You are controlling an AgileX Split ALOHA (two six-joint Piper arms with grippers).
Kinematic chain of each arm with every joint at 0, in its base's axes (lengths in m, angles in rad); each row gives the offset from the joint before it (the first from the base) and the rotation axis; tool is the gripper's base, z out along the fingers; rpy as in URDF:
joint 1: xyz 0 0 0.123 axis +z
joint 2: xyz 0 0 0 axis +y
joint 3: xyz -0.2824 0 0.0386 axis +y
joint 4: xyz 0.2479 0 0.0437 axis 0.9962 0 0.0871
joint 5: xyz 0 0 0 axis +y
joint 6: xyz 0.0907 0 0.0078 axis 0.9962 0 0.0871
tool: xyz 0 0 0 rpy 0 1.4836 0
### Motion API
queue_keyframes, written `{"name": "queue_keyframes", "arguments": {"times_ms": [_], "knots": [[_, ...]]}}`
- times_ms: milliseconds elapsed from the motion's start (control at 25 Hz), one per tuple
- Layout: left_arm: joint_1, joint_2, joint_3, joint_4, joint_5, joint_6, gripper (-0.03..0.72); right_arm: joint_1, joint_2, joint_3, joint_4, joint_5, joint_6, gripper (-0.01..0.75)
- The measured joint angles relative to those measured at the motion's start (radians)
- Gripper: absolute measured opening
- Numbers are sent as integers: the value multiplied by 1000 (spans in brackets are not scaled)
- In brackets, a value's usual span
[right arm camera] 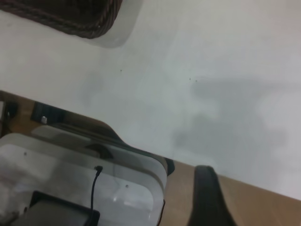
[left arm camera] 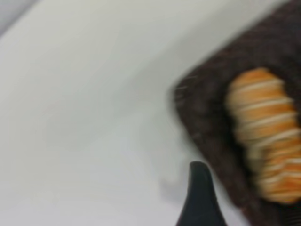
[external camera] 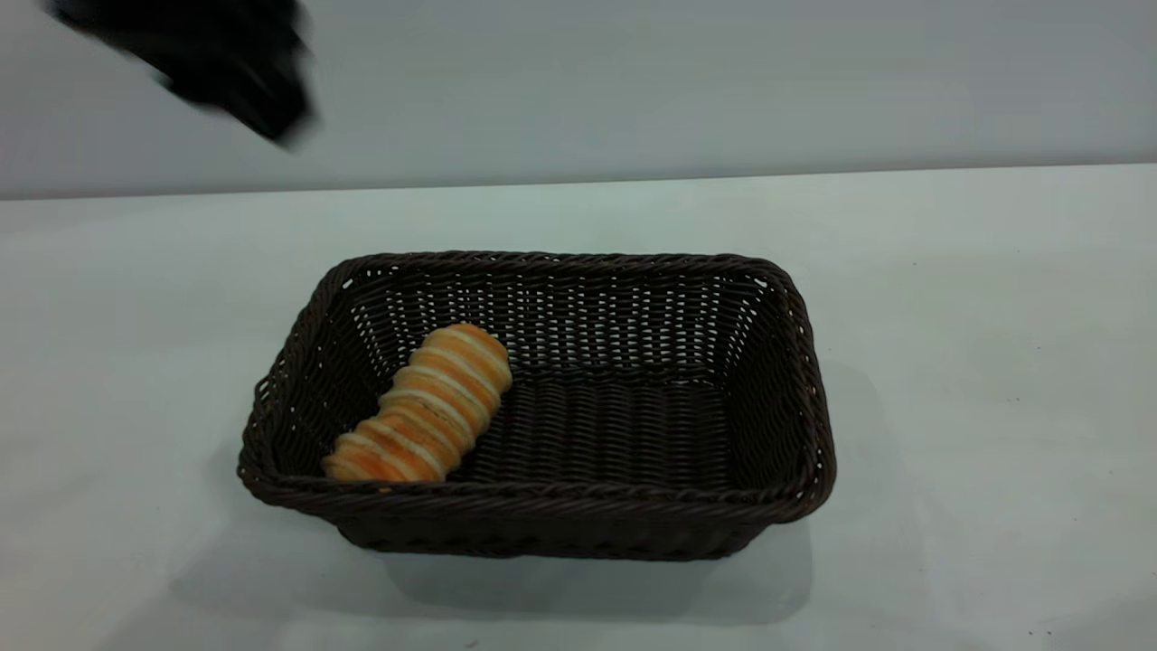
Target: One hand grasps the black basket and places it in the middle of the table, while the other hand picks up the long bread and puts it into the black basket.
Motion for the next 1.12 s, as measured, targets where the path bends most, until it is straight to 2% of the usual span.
{"name": "queue_keyframes", "arguments": {"times_ms": [120, 200, 440, 600, 840, 1120], "knots": [[8, -98, 0, 162, 132, -192, 572, 0, -35, 0, -1, 1, 0, 510], [8, -162, 0, 236, 227, -258, 572, 0, -75, 0, -1, 2, 0, 510], [8, -320, 0, 261, 384, -292, 569, 0, -232, 1, -1, 10, 0, 510], [8, -431, 30, 220, 414, -273, 568, 0, -351, 1, -1, 10, -1, 510], [8, -674, 195, 168, 428, -271, 568, 0, -519, 27, -1, 10, -40, 510], [8, -1026, 306, 95, 446, -271, 568, 0, -665, 281, 29, 8, -71, 510]]}}
